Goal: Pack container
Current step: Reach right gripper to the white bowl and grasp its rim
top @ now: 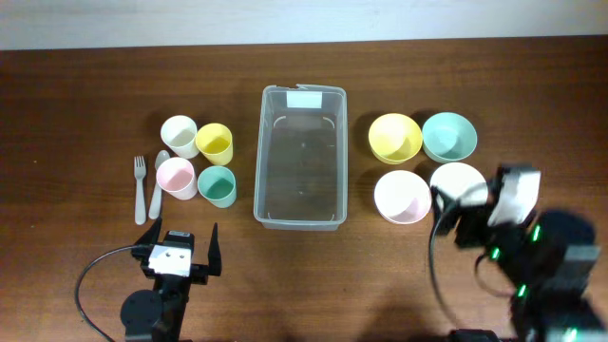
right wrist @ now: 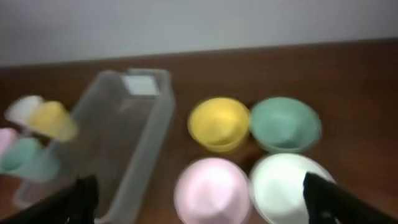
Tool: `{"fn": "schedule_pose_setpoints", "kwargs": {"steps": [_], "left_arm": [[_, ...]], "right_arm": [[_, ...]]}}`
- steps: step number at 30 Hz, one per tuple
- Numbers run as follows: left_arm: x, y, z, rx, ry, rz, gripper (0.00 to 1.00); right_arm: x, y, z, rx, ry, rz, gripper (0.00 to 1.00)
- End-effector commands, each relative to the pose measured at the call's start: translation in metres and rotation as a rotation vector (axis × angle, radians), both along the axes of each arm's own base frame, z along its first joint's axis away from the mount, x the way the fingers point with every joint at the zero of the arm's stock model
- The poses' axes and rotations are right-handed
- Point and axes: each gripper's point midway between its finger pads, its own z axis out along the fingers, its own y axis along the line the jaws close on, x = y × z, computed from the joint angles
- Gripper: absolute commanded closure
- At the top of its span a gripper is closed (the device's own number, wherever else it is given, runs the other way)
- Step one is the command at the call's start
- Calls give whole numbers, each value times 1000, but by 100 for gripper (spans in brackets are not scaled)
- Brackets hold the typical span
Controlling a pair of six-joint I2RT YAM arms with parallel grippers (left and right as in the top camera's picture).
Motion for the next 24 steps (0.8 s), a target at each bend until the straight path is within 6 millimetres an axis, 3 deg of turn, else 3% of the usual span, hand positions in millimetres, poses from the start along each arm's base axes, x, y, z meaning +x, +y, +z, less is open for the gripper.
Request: {"fn": "schedule_pose_setpoints", "kwargs": {"steps": [1, 4, 7, 11, 17, 19, 24], "left_arm": [[0, -3, -3, 11, 0, -17, 0], [0, -3, -3, 11, 0, -17, 0], [0, -3, -3, 11, 0, -17, 0], [0, -3, -3, 11, 0, -17, 0], [0, -3, -3, 11, 0, -17, 1], [0, -3, -3, 11, 0, -17, 1], [0, -3, -3, 11, 0, -17, 1]], "right_arm": [[31, -18, 20, -127, 126, -32, 1], [52, -21, 21, -143, 286, -24, 1], [75, -38, 4, -158, 409, -57, 1], [95, -76, -47, -105, 575, -134, 1], [98, -130, -122, 22, 798, -230, 1], [97, -133, -142, 90, 845, -178, 1], [89, -132, -179, 204, 947, -104, 13]]}}
